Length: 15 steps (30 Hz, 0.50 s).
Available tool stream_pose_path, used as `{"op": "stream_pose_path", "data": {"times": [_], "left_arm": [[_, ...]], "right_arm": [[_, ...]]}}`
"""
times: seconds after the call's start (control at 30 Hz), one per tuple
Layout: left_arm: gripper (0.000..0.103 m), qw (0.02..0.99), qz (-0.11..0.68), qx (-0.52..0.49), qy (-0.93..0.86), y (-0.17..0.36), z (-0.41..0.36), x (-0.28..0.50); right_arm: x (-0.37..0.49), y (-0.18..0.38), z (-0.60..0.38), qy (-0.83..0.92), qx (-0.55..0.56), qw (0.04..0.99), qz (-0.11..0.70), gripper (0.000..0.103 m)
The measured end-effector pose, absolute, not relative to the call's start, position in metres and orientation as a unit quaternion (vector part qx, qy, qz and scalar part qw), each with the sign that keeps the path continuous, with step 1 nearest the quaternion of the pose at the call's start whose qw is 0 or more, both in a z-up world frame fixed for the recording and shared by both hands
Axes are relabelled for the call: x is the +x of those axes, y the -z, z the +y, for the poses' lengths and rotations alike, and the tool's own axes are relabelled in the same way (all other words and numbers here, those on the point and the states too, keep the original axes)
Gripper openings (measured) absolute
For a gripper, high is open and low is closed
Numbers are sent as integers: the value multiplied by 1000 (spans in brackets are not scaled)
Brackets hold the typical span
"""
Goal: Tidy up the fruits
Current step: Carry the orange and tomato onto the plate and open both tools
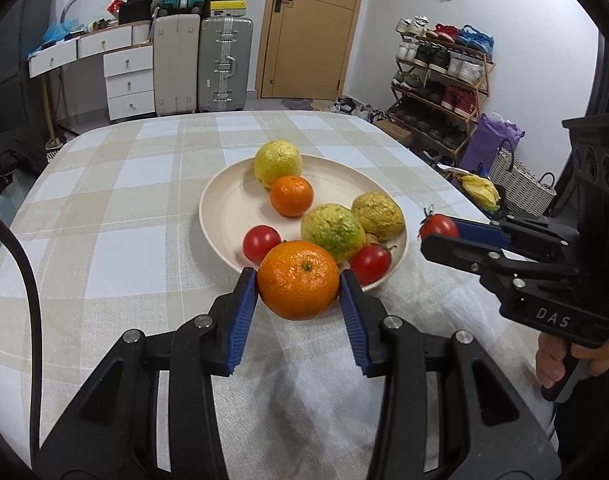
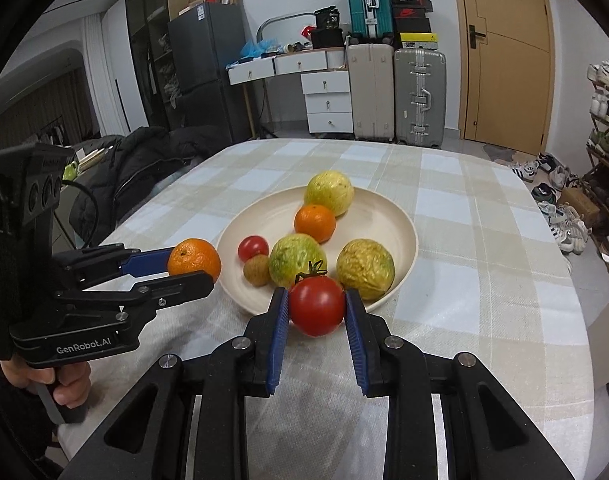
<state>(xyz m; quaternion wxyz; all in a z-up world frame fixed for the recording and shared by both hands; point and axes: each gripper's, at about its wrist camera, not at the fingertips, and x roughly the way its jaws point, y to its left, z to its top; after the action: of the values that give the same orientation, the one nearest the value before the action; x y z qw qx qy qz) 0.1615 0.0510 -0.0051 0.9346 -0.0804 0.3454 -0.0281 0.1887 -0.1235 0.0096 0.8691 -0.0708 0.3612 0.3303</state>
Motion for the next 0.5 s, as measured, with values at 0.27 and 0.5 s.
{"op": "stream_pose_path", "data": {"times": [0.27, 0.5], "left_arm": [[39, 936, 341, -86, 10, 6, 60, 185], [39, 938, 338, -78, 5, 4, 60, 204]], "right_arm": [[206, -5, -119, -326, -61, 870, 366, 29], [222, -1, -113, -324, -52, 870, 368, 29]]}}
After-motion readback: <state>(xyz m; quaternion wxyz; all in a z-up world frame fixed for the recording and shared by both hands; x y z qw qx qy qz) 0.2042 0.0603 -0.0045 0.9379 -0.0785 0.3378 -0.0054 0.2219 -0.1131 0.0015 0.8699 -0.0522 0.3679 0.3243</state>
